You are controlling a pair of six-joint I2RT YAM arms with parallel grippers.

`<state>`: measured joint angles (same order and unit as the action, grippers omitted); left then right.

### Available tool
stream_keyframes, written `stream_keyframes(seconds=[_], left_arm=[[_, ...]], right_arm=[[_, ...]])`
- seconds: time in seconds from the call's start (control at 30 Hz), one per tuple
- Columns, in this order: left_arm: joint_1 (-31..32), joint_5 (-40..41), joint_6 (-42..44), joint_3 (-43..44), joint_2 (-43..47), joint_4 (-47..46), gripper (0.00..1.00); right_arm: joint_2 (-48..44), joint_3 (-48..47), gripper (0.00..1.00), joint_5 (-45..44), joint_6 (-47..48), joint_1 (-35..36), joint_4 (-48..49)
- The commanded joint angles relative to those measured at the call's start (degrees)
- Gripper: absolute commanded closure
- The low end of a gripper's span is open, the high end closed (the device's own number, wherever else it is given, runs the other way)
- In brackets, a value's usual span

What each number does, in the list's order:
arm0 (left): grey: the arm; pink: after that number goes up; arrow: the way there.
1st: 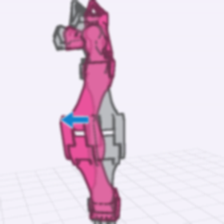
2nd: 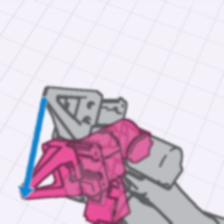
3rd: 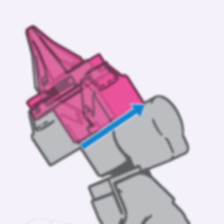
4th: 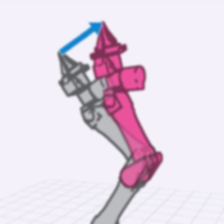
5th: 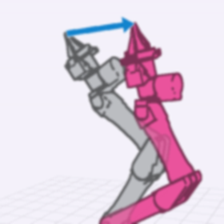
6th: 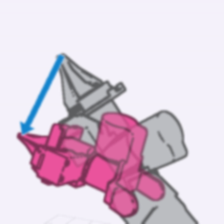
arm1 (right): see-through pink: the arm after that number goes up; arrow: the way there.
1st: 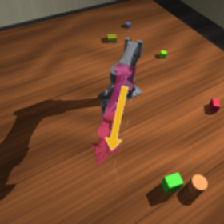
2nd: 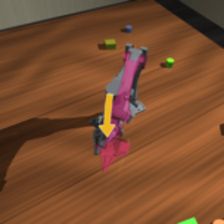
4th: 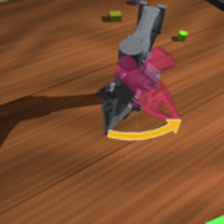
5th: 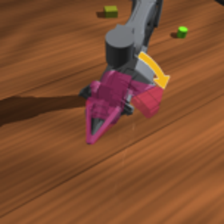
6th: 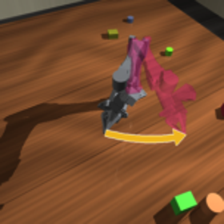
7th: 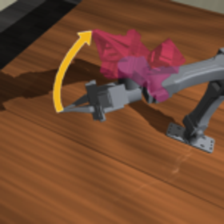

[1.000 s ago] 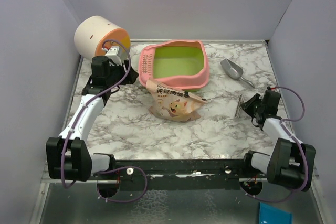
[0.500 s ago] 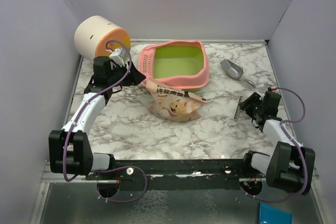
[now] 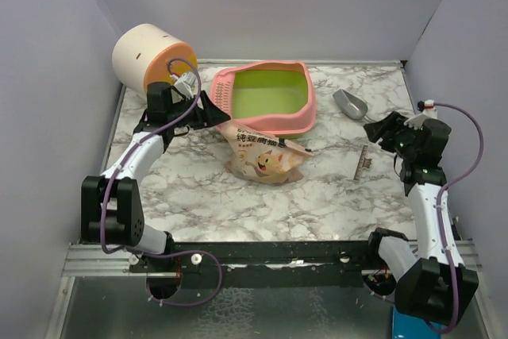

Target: Fill the litter box with clean litter

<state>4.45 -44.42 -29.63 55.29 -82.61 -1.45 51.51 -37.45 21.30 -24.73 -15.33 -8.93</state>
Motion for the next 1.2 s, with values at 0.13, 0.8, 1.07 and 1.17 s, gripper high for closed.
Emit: stream_keyframes(seconds=[0.13, 0.8, 1.07, 1.17], left_arm=[[-0.2, -12.3, -11.8, 2.5, -6.9, -13.9, 0.38], [3.4, -15.9, -4.6, 9.2, -3.5, -1.4, 0.49], [3.6, -16.0, -0.9, 6.9, -2.7, 0.3, 0.69], [3.6, -16.8, -0.9, 5.8, -1.1, -1.9, 0.91]], right_arm=[[5.6, -6.6, 0.41, 16.5, 7.9, 5.4, -4.3], [11.5, -9.4, 0.39, 16.8, 11.6, 16.4, -6.0], [17.4, -10.1, 0.33, 23.0, 10.6, 19.6, -3.5], [20.5, -10.0, 0.33, 25.1, 10.0, 21.1, -1.2]])
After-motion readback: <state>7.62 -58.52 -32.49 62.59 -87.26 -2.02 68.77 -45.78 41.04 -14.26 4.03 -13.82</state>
